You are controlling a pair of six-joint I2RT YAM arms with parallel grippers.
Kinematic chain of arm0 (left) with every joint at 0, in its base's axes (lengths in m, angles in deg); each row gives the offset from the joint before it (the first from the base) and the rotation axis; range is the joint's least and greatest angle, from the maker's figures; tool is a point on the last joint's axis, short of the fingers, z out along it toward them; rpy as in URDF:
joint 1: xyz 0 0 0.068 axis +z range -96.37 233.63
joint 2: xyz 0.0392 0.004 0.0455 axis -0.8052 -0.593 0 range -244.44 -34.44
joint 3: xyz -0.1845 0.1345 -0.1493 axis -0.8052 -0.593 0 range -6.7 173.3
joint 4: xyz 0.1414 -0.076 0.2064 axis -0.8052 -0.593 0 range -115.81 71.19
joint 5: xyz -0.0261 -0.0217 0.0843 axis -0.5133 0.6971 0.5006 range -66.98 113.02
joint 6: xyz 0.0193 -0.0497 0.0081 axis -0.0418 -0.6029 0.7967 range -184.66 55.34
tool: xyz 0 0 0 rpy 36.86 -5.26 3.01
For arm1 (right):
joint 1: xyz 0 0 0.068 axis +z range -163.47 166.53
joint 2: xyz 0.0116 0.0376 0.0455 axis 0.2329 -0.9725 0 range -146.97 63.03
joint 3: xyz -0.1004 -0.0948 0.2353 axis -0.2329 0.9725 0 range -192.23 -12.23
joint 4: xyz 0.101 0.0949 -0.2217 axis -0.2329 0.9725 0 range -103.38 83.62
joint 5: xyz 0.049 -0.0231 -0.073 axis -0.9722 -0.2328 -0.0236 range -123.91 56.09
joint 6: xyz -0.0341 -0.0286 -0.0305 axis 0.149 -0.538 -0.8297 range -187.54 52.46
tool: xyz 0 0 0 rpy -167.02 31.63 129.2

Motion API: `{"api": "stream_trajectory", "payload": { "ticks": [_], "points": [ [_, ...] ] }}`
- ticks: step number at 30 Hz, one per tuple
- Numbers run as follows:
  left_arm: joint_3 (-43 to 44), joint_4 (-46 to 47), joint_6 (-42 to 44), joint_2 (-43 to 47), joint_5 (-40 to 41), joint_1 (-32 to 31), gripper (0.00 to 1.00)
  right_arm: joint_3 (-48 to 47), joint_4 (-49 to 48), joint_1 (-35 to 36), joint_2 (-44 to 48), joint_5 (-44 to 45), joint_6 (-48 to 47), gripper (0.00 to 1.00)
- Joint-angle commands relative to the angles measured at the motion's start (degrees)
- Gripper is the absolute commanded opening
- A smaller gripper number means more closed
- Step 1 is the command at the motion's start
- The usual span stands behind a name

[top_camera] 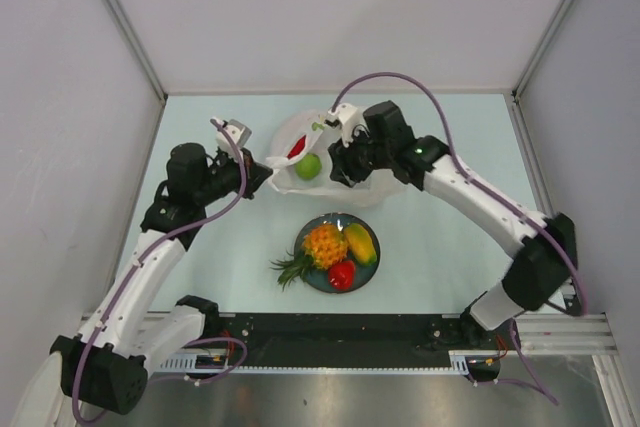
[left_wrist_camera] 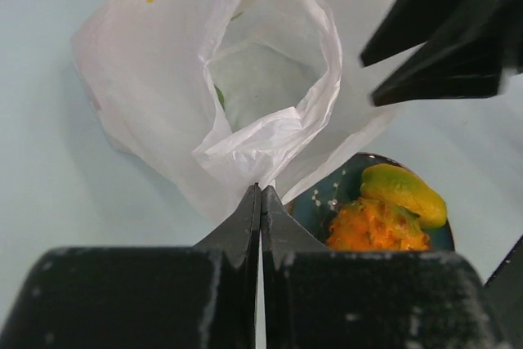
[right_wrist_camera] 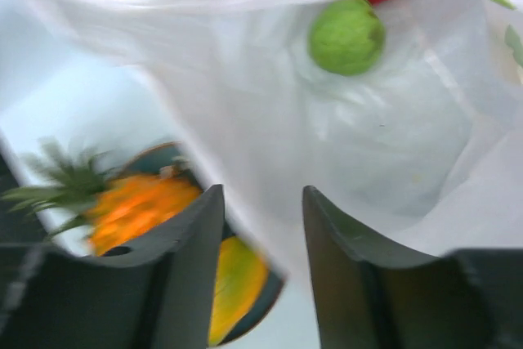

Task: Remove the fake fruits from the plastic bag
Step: Place the fake fruit on the plate, then take out the fake fruit from the plastic bag.

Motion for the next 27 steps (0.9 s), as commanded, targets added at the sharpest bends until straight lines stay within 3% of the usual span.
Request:
{"api": "stream_trajectory", "payload": {
  "ticks": [1, 10, 13, 18, 22, 27],
  "points": [
    [2.8, -1.3, 5.0, 0.8, -0.4, 2.1, 0.00, 0.2, -7.3, -0.3, -12.9, 7.5, -6.6, 0.44],
    [-0.5, 0.0, 4.1, 1.3, -1.4, 5.3, 0.00, 5.1, -12.5, 4.8, -17.0, 9.8, -7.0, 0.43],
    [-2.3, 0.3, 3.4, 1.3, -1.4, 5.4, 0.00, 4.5, -16.6, 4.4, -17.8, 13.0, -6.5, 0.50],
    [-5.1, 1.2, 2.0, 0.5, -1.5, 5.4, 0.01, -3.8, -18.0, 2.4, -23.0, 14.8, -4.3, 0.71],
    [-4.7, 0.6, 2.2, -0.9, -1.6, 5.4, 0.00, -12.1, -17.5, 1.1, -30.9, 14.4, -1.9, 0.99],
    [-3.1, -0.4, 4.0, -3.1, -1.4, 5.4, 0.00, -20.1, -16.3, 1.1, -37.9, 13.1, -2.4, 1.00]
  ]
}}
